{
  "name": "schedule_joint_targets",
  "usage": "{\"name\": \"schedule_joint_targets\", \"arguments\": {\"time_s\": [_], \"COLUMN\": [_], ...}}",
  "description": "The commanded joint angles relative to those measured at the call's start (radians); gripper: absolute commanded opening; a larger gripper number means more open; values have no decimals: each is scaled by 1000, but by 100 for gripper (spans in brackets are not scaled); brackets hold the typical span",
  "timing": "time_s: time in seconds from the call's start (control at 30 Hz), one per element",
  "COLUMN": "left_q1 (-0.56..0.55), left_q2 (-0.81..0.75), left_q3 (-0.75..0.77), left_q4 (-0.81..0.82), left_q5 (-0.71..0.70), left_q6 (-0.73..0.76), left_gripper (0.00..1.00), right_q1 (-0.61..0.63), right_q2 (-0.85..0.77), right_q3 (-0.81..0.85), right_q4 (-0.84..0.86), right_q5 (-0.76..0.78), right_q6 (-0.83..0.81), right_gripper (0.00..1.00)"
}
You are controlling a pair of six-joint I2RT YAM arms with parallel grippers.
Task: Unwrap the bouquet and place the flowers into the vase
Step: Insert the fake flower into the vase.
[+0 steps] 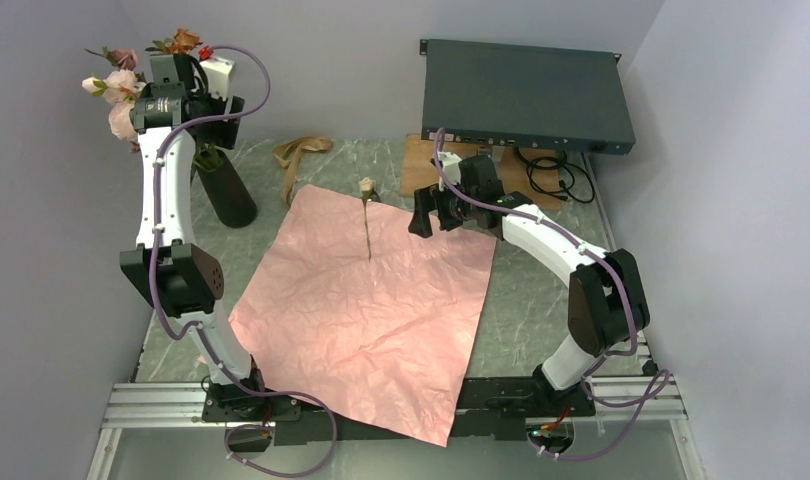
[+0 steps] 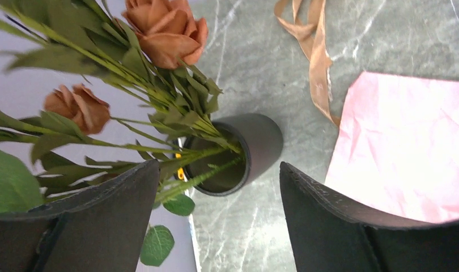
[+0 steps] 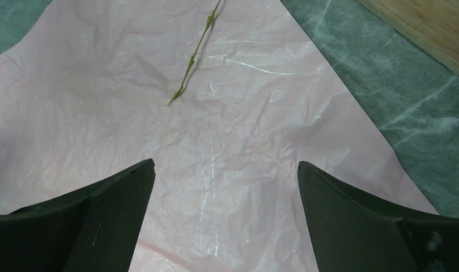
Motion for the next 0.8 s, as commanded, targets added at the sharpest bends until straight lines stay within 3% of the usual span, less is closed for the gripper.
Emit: {"name": "schedule_joint_targets", "arguments": {"time_s": [0.0, 0.1, 0.27, 0.43, 0.77], "left_q1": [1, -1, -49, -178, -367], "left_q2": [-62, -92, -151, -138, 110], "left_q3": [53, 35, -39, -108, -45], "left_q4": [-120, -163, -200, -211, -162], "left_q5": [21, 60, 186, 269, 496], "left_q6": [-33, -50, -49, -89, -352], "left_gripper": [85, 89, 80, 73, 53], "right_q1": [1, 1, 1, 1, 0], "right_q2": [-16, -24, -30, -33, -90], "right_q3": [29, 22, 15, 11, -20], "right_q4": [12, 10, 8, -2, -40], "right_q5": [-15, -21, -33, -37, 20], "right_q6": [-23, -31, -39, -41, -90], "right_gripper": [100, 100, 100, 100, 100]}}
